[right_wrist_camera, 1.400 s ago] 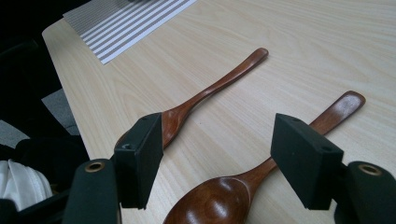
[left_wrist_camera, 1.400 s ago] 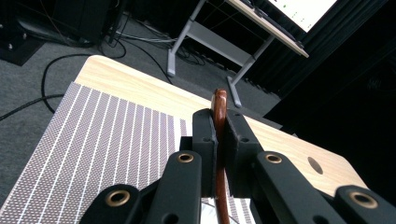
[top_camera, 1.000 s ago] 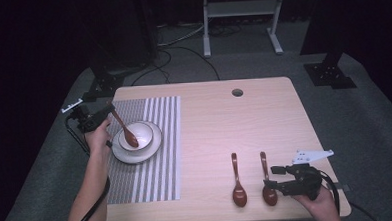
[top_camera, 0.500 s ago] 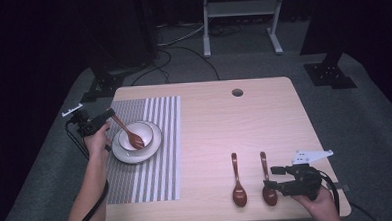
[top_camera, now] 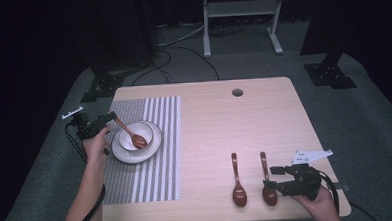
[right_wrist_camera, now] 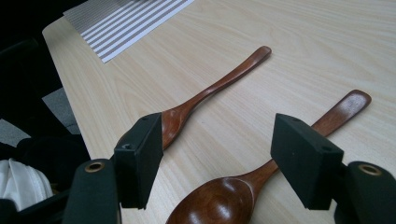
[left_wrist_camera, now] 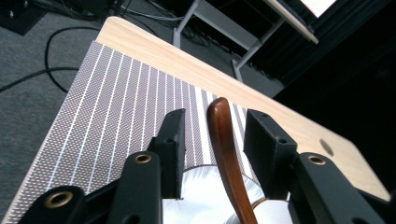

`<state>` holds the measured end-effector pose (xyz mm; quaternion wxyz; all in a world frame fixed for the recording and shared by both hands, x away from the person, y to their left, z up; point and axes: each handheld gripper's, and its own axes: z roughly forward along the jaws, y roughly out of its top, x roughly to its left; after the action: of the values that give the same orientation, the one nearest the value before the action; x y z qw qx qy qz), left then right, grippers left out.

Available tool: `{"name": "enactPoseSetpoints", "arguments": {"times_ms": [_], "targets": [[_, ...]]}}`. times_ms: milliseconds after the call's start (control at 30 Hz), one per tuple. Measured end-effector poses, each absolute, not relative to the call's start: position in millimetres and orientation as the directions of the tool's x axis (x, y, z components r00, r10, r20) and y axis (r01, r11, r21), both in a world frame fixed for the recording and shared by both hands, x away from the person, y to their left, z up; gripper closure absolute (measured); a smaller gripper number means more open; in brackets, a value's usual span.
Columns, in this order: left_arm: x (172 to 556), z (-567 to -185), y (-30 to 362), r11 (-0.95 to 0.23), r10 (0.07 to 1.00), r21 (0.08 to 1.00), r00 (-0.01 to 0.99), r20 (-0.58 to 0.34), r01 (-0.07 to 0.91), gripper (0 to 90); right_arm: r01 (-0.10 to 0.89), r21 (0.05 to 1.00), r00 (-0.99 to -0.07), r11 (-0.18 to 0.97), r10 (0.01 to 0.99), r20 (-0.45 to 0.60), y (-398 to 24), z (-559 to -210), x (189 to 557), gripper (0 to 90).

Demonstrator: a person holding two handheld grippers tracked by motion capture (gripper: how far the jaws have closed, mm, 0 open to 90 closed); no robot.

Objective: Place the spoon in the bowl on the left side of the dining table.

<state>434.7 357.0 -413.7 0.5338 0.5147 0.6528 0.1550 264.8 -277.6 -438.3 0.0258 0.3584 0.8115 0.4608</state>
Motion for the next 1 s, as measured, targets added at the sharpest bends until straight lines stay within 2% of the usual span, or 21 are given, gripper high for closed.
{"name": "enactPoseSetpoints", "arguments": {"times_ms": [233, 567, 1000], "targets": [[430, -409, 359, 0.404, 0.846, 0.762, 0.111, -0.522, 0.507, 53.2, 0.557, 0.769, -0.739, 0.313, 0.609, 0.288, -279, -438, 264, 32.8], [420, -399, 361, 0.394, 0.851, 0.761, 0.108, -0.514, 0.515, 37.4, 0.558, 0.776, -0.729, 0.293, 0.621, 0.290, -280, -435, 265, 31.5], [410, -399, 363, 0.389, 0.845, 0.754, 0.122, -0.521, 0.529, 22.9, 0.562, 0.779, -0.717, 0.276, 0.633, 0.293, -284, -434, 265, 29.8]]}}
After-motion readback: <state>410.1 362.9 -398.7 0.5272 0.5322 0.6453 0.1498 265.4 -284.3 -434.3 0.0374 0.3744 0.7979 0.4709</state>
